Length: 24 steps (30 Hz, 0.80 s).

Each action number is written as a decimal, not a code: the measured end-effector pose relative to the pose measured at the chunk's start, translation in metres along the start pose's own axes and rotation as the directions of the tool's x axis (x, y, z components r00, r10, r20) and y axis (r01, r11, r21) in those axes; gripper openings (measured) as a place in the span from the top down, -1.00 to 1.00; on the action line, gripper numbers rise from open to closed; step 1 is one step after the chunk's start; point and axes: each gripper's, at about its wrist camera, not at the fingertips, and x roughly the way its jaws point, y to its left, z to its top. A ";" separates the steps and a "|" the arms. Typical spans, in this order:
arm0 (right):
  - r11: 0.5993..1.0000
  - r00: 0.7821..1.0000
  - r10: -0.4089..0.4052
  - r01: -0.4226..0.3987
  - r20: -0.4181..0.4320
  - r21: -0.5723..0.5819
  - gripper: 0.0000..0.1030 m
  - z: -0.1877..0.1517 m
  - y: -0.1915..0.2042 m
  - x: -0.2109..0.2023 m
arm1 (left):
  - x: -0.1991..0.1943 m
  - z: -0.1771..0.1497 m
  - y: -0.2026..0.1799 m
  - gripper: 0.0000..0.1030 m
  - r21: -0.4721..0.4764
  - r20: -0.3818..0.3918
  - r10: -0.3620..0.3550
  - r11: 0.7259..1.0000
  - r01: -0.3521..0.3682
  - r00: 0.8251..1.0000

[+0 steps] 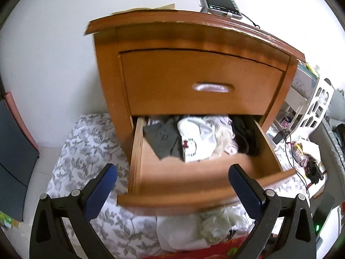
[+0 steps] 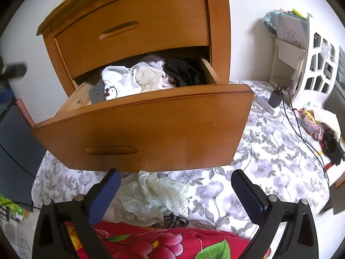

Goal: Organize soft objects
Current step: 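Reach the left gripper into the drawer and grasp the white HELLO cloth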

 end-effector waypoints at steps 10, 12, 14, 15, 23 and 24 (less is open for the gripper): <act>0.999 0.999 0.049 -0.049 -0.010 0.013 -1.00 -0.001 -0.003 0.002 | 0.075 0.040 -0.007 -0.99 -0.073 -0.197 -0.030 0.997 0.016 0.980; 0.998 0.998 0.062 -0.062 -0.016 0.023 -1.00 -0.001 -0.005 0.004 | 0.086 0.042 -0.013 -0.98 -0.080 -0.207 -0.029 0.997 0.012 0.978; 0.997 0.997 0.072 -0.071 -0.020 0.028 -1.00 -0.001 -0.006 0.005 | 0.095 0.044 -0.019 -0.98 -0.080 -0.214 -0.020 0.997 0.003 0.977; 0.997 0.997 0.077 -0.076 -0.022 0.030 -1.00 -0.001 -0.006 0.005 | 0.100 0.044 -0.023 -0.98 -0.079 -0.217 -0.014 0.997 -0.003 0.976; 0.994 0.994 0.102 -0.101 -0.032 0.040 -1.00 -0.001 -0.008 0.007 | 0.146 0.049 -0.044 -0.95 -0.114 -0.312 -0.033 0.993 -0.003 0.950; 0.994 0.994 0.104 -0.103 -0.033 0.041 -1.00 -0.001 -0.009 0.008 | 0.149 0.049 -0.045 -0.94 -0.123 -0.317 -0.038 0.992 -0.002 0.948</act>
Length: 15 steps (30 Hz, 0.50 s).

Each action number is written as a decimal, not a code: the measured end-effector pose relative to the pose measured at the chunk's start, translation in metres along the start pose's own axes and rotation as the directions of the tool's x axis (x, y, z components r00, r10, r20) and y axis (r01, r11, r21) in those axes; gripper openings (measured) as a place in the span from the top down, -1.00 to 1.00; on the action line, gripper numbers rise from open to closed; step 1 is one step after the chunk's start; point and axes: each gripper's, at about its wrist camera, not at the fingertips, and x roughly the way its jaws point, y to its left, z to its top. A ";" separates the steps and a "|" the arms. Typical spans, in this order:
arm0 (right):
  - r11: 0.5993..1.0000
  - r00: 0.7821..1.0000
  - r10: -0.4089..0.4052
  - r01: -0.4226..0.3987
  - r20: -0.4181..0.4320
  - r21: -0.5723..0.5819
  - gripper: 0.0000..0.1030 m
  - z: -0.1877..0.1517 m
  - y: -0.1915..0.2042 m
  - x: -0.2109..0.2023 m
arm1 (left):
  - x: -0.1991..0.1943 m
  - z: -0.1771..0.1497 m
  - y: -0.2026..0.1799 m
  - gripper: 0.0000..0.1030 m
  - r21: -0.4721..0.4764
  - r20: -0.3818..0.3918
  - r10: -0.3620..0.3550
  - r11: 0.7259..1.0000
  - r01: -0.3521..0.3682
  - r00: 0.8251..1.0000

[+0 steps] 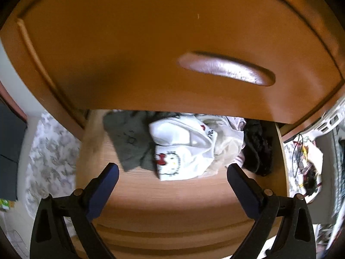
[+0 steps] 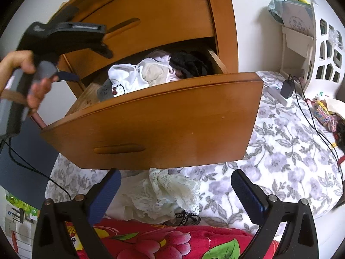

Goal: Organize soft objects
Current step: 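Reach the left gripper into the drawer and grasp the white HELLO cloth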

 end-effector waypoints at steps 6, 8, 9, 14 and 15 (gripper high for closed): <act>1.000 1.000 0.018 -0.018 -0.009 0.002 -1.00 0.000 0.000 0.002 | 0.026 0.005 -0.017 -0.82 -0.010 -0.019 0.005 1.000 -0.006 1.000; 1.000 1.000 0.024 -0.024 -0.012 0.007 -1.00 0.000 -0.001 0.003 | 0.033 0.008 -0.022 -0.77 -0.007 -0.022 0.012 1.000 -0.013 1.000; 1.000 1.000 0.028 -0.027 -0.013 0.010 -1.00 0.000 -0.002 0.003 | 0.037 0.010 -0.024 -0.76 -0.007 -0.019 0.019 1.000 -0.019 1.000; 0.999 0.999 0.044 -0.043 -0.019 0.018 -1.00 0.001 -0.003 0.004 | 0.049 0.020 -0.025 -0.75 -0.027 -0.006 0.060 0.998 -0.061 0.998; 0.999 0.999 0.046 -0.046 -0.020 0.019 -1.00 0.001 -0.003 0.004 | 0.051 0.022 -0.024 -0.74 -0.036 -0.006 0.062 0.997 -0.062 0.998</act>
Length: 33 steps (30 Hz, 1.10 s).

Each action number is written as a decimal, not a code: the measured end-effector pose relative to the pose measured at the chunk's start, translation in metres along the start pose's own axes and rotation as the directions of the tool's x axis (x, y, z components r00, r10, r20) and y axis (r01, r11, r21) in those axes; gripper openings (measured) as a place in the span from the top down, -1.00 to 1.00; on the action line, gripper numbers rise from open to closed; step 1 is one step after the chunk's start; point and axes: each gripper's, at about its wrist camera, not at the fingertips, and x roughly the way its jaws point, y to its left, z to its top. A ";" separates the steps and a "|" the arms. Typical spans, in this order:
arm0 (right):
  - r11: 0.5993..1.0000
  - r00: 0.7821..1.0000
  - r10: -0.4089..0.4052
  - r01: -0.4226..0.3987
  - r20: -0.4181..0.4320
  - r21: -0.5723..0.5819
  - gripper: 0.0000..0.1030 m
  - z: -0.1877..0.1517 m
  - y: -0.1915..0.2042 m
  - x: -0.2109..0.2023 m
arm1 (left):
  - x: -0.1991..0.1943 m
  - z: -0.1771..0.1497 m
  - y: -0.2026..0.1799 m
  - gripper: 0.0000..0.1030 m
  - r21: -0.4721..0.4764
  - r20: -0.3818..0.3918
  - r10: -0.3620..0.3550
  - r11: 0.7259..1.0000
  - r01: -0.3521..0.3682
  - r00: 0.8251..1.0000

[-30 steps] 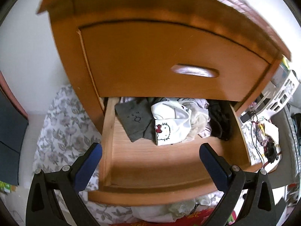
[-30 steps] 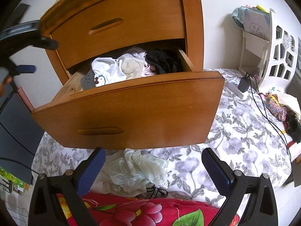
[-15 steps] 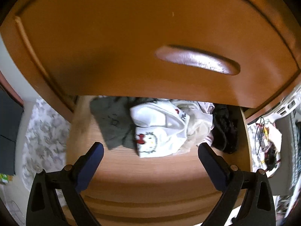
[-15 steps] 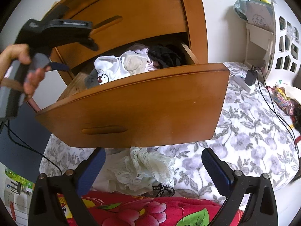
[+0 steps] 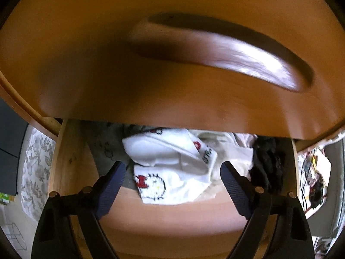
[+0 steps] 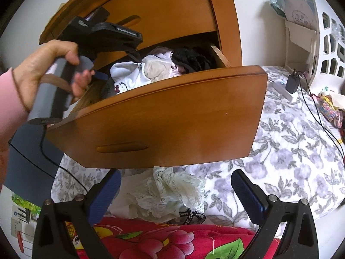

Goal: Organize soft objects
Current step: 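Reach the left gripper into the drawer and grasp the white HELLO cloth, then lift the white HELLO cloth up out of the drawer with the left gripper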

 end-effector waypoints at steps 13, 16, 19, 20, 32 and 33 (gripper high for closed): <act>1.000 0.999 0.025 -0.025 -0.021 0.018 -1.00 0.001 -0.003 0.004 | 0.021 0.011 0.012 -0.14 -0.047 -0.002 0.006 0.999 -0.006 1.000; 1.000 0.999 0.024 -0.024 -0.021 0.017 -1.00 0.001 -0.002 0.005 | 0.021 0.012 0.014 0.07 -0.044 -0.003 0.004 0.999 -0.004 1.000; 1.000 0.999 0.025 -0.024 -0.021 0.019 -1.00 0.001 -0.002 0.005 | 0.021 0.013 0.017 0.32 -0.044 -0.001 -0.001 0.999 0.001 1.000; 1.000 0.999 0.025 -0.024 -0.022 0.018 -1.00 0.001 -0.002 0.005 | 0.021 0.014 0.020 0.39 -0.045 0.000 0.000 0.999 0.000 1.000; 1.000 1.000 0.019 -0.018 -0.021 0.018 -1.00 0.000 -0.002 0.006 | 0.001 -0.003 0.043 0.79 -0.034 0.014 -0.023 0.999 0.023 1.000; 1.000 1.000 0.017 -0.016 -0.021 0.016 -1.00 0.000 -0.002 0.006 | -0.002 -0.005 0.044 0.79 -0.032 0.018 -0.027 0.999 0.027 0.999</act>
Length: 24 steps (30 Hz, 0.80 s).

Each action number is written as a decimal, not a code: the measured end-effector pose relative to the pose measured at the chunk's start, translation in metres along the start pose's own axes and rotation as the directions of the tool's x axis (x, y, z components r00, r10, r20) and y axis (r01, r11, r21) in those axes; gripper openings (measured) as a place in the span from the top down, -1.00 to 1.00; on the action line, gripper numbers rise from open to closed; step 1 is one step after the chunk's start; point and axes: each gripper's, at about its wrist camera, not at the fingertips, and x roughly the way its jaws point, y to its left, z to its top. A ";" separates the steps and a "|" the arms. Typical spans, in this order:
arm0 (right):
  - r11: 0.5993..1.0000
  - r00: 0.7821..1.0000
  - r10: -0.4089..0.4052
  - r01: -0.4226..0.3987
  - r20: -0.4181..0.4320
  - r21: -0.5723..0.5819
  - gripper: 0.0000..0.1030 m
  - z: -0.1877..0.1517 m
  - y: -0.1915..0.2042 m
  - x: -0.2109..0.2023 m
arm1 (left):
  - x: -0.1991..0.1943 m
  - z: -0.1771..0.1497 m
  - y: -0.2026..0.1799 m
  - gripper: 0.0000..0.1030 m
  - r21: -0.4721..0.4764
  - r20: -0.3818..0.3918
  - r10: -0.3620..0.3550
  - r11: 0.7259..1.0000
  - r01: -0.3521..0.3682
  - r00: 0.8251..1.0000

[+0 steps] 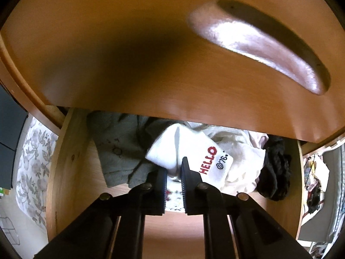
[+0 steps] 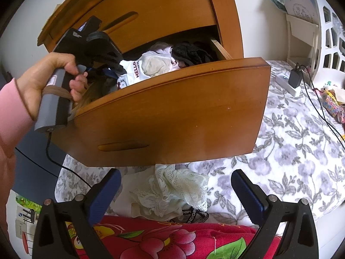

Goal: Organize soft objects
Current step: 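Lift the white HELLO cloth up out of the drawer with the left gripper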

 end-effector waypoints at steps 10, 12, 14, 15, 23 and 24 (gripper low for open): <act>1.000 1.000 -0.019 0.019 0.002 -0.004 -1.00 0.000 0.001 -0.002 | -0.025 -0.016 0.017 0.81 0.031 0.056 -0.035 0.999 0.033 0.998; 1.000 1.000 -0.027 0.027 0.003 -0.007 -1.00 0.000 0.002 -0.002 | -0.033 -0.018 0.023 0.81 0.039 0.076 -0.043 0.998 0.040 0.996; 0.999 0.999 -0.036 0.036 0.005 -0.012 -1.00 0.000 0.004 -0.003 | -0.038 -0.027 0.023 0.81 0.040 0.092 -0.056 0.998 0.052 0.994; 0.999 0.999 -0.040 0.040 0.006 -0.014 -1.00 0.000 0.004 -0.003 | -0.042 -0.029 0.023 0.81 0.039 0.098 -0.062 0.998 0.059 0.993; 0.997 0.997 -0.070 0.070 0.010 -0.022 -1.00 0.000 0.006 -0.004 | -0.086 -0.062 0.045 0.81 0.003 0.197 -0.156 0.987 0.158 0.968; 0.997 0.997 -0.075 0.075 0.011 -0.024 -1.00 0.000 0.007 -0.004 | -0.104 -0.062 0.039 0.81 -0.003 0.211 -0.162 0.986 0.167 0.964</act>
